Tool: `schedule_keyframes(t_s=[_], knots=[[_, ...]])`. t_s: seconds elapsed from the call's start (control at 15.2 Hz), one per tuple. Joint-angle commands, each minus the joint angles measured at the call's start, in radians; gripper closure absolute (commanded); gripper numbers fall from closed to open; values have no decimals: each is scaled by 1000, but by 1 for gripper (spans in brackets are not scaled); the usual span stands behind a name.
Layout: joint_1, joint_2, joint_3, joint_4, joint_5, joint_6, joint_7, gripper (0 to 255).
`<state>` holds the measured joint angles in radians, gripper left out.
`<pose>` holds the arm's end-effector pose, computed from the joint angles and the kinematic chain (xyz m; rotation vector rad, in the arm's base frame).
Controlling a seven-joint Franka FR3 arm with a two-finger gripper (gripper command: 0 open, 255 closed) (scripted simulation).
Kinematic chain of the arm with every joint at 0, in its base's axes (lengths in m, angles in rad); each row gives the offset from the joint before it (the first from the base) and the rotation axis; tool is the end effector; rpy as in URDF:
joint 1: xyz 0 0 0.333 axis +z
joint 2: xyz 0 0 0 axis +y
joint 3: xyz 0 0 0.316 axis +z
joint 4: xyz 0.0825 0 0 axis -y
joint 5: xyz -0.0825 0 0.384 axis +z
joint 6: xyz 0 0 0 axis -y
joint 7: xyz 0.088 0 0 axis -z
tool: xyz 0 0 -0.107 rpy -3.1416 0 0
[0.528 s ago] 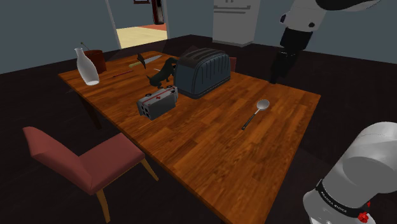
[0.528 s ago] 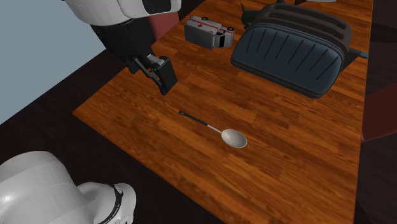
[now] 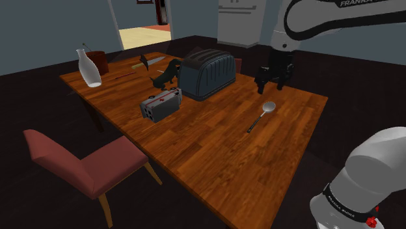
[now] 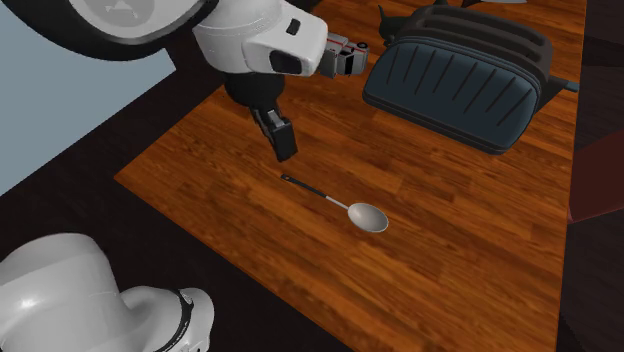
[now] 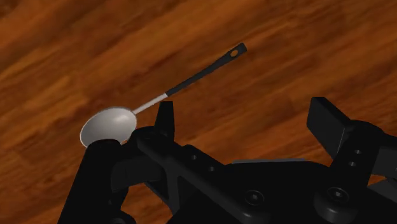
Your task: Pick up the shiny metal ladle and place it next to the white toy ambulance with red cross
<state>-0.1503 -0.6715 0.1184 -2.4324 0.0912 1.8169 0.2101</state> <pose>0.3560 0.0021 0.5363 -3.0893 0.4440 -0.0810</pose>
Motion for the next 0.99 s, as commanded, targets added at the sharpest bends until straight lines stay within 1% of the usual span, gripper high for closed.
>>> schedule_keyframes(t_s=[0.0,0.26,0.53,0.86,0.92], knots=[[-44,66,41,-1,1,56,138,0],[-134,193,102,2,-17,148,388,0],[-220,319,144,10,-50,226,640,0],[-314,465,166,19,-103,307,952,0],[-318,472,165,19,-105,311,968,0]])
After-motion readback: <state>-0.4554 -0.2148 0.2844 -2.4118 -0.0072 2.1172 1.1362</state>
